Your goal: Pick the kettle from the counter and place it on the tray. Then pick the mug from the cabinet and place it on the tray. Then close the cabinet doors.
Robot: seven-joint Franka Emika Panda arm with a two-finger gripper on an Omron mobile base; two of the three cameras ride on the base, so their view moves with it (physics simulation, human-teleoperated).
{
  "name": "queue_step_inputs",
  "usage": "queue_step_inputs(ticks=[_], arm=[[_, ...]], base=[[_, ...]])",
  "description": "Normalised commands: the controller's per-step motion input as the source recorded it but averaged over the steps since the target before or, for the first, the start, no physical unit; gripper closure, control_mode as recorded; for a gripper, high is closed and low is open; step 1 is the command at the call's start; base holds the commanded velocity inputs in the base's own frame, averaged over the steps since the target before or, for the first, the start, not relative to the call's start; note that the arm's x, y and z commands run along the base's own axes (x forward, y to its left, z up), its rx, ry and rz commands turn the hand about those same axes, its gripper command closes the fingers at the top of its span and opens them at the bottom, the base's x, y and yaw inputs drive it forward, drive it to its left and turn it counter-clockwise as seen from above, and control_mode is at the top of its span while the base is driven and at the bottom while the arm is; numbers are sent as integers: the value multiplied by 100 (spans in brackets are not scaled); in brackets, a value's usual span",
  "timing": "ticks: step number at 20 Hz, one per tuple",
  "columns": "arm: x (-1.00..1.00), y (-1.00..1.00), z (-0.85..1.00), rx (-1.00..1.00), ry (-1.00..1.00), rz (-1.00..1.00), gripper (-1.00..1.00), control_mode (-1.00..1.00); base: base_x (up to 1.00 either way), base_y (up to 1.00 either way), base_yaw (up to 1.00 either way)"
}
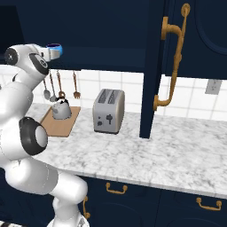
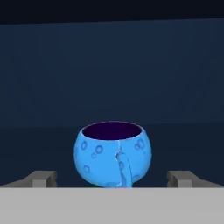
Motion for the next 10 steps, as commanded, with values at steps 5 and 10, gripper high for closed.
queue_step_inputs(ticks=[5,10], arm=[[16,0,3,0,0,0,-100,-100],[10,0,0,0,0,0,-100,-100]], base=[[0,0,0],[0,0,0]])
